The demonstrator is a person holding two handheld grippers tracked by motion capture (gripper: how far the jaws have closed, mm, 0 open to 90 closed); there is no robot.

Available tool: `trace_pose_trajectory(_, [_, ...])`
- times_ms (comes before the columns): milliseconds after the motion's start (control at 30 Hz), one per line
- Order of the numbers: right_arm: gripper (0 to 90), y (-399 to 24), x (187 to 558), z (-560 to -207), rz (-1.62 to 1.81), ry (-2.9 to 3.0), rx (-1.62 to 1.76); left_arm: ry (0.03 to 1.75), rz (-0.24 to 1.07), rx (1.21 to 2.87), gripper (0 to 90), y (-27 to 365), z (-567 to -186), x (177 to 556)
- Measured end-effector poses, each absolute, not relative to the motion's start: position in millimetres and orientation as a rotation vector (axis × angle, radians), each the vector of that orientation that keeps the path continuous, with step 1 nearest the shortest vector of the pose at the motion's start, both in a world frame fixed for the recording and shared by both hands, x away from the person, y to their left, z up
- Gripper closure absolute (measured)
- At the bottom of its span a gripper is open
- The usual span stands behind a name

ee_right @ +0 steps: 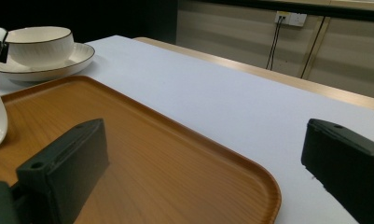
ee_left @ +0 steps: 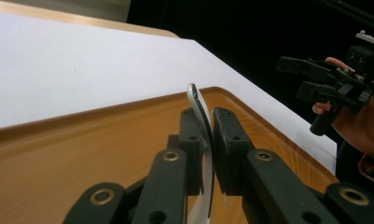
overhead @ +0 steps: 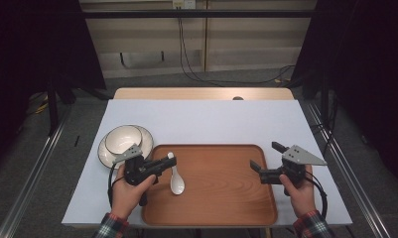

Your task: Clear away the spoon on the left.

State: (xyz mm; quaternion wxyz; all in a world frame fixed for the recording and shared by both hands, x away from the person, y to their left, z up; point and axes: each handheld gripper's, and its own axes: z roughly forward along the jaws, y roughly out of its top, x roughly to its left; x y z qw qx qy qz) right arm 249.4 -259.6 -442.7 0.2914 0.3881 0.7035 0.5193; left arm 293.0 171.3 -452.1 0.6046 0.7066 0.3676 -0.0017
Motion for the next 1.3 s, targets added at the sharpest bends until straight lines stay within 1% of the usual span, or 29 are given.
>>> trace_pose_trajectory(233, [0.3,-259.5,250.7,-443.8,1.377,1.891,1.029,0.841,0.017,1.67,79.5,170.2,-457.4,297.1])
trace_pose_trajectory(333, [0.3,-258.9,250.8,-444.0,1.384,1.888,1.028,0.831,0.051,1.692,77.4,170.3,-459.5,299.7])
trace_pose_trajectory(400, [0.3,-258.9,250.6,-444.2,1.377,1.895,1.021,0.85,0.055,1.694,76.9,169.6,-461.1,301.6])
trace_pose_trajectory(533, [0.3,-258.1,247.9,-444.9,1.366,1.902,1.025,0.847,0.054,1.703,75.6,168.0,-464.7,306.3])
trace_pose_trajectory(633, [0.3,-258.4,244.9,-445.3,1.356,1.908,1.018,0.833,0.08,1.735,74.0,165.1,-466.2,309.4])
trace_pose_trajectory(1067, [0.3,-260.9,239.1,-446.2,1.35,1.91,1.017,0.816,0.126,1.783,69.7,159.5,-468.2,314.0])
trace_pose_trajectory(1300, [0.3,-262.2,234.5,-445.2,1.347,1.901,1.023,0.827,0.141,1.79,68.9,161.4,-467.7,311.5])
